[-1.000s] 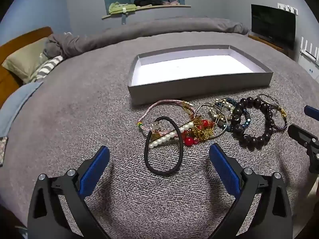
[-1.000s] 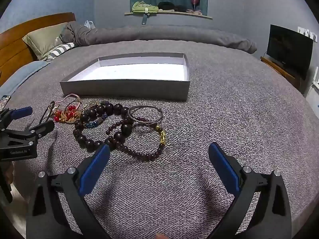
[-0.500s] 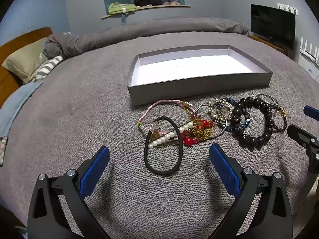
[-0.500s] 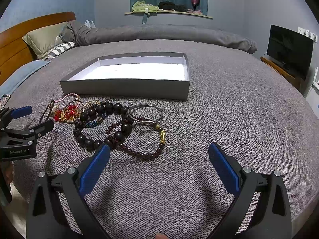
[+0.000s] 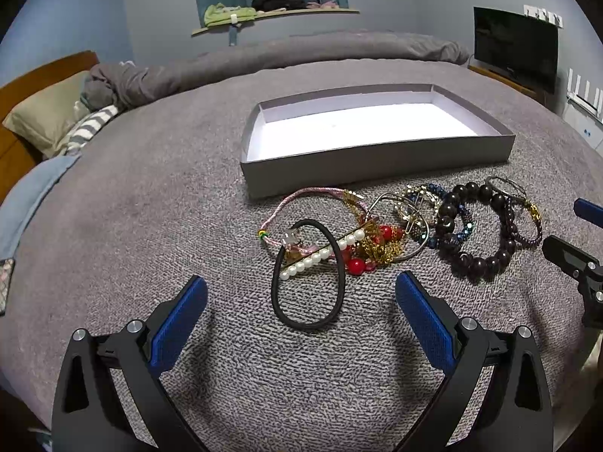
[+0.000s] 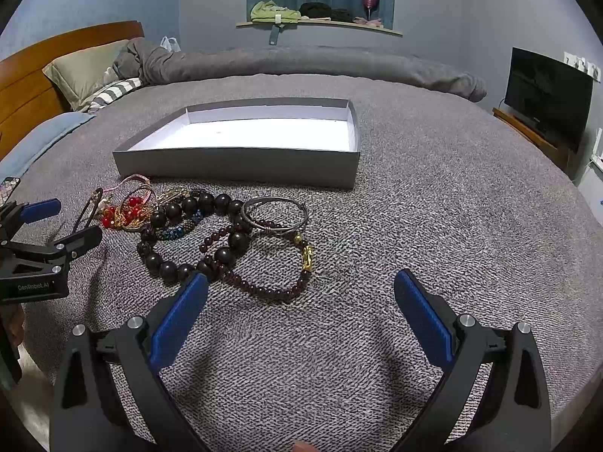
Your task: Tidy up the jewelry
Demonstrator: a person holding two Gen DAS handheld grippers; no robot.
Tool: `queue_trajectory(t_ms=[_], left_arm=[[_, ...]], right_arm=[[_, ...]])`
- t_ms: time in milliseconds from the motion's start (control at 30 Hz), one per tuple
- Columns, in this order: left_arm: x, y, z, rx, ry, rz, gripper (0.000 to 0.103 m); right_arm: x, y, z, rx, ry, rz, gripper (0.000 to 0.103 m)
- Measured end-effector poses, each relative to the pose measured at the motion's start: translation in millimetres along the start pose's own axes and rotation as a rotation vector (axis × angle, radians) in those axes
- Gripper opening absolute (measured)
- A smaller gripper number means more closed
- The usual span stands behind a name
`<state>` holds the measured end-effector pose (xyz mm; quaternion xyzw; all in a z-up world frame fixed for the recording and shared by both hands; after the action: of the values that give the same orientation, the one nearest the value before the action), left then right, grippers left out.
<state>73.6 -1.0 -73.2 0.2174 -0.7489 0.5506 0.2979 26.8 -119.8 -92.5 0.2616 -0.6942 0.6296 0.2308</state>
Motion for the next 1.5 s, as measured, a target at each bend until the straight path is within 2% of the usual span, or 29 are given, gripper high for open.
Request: queue_trajectory(t_ms=[667,867,1167,1367,1500], left_arm=[[-1,0,1,-0.002,0.004,-0.004,0.101],[-2,1,2,0.006,0.039,-0.012,0.101],[0,0,5,-0.025,0.048,-0.003,0.101],[9,-2,-11,0.030,0.062,0.028,0.101],[13,-5,-24,0.050,0.067,0.050,0.101]], right_arm=[[-1,-2,-1,0.004,0.002,-0.009,0.098],[-1,-3,-3,0.003,0.002,-0.008,0.098],[-2,-4,-2,-0.002,-0.002,-0.007,0.098],[0,-6,-2,-0.019,-0.038,-0.007,0.098],[-2,-7,-1,-0.014,-0.031,-0.008,0.098]])
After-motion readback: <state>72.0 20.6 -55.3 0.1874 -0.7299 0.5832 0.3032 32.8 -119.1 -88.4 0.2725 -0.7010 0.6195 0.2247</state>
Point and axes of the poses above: each gripper's, at about its wrist camera, not at the fingertips, and x roughly against the way its jaws point, z to its right, y to its underside, the point moved 10 cm from there along -x, roughly the way its jaws point, and after that the axes turned 8 degrees about -x, right-handed, at the moved point
